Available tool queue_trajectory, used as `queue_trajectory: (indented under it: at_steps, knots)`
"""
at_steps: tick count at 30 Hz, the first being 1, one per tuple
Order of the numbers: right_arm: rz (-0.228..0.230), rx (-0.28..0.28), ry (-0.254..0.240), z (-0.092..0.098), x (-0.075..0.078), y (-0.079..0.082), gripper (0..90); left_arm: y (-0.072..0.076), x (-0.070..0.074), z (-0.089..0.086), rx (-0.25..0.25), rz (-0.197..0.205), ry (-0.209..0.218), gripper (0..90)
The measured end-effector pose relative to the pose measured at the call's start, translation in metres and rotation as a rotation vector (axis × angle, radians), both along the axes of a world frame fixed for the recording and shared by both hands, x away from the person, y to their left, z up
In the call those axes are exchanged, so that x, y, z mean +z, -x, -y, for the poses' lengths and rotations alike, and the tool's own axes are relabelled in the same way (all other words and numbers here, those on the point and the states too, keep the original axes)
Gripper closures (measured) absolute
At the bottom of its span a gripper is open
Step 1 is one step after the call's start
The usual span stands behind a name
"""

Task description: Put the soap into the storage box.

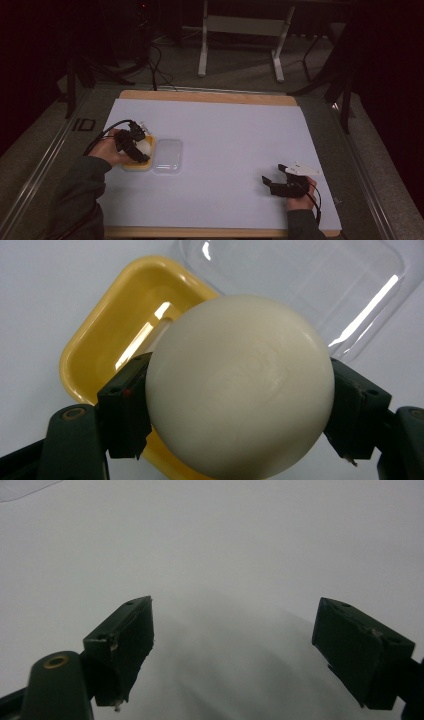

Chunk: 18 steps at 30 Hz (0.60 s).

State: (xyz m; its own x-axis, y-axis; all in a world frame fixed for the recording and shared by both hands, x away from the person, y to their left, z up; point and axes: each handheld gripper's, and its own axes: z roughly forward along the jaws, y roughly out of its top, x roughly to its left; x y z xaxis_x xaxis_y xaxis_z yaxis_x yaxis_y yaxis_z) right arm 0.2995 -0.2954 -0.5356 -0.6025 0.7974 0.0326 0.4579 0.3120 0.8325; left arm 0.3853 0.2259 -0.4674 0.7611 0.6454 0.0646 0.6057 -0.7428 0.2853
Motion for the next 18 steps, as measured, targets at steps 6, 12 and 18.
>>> queue_trajectory:
  at_steps: [6, 12, 18]
  knots:
    - [0.001, 0.0, 0.0, -0.0001, 0.0, 0.0001, 16.9, -0.0025, -0.0035, -0.0021, 0.005, -0.008, 0.007, 24.9]
    - [0.001, -0.001, 0.0, -0.0001, 0.0, 0.0001, 16.9, -0.0042, -0.0055, -0.0032, 0.002, -0.012, 0.013, 24.9]
    - [0.001, 0.0, 0.001, -0.0001, 0.0, 0.0001, 17.0, -0.0051, -0.0063, -0.004, 0.014, -0.014, 0.018, 24.9]
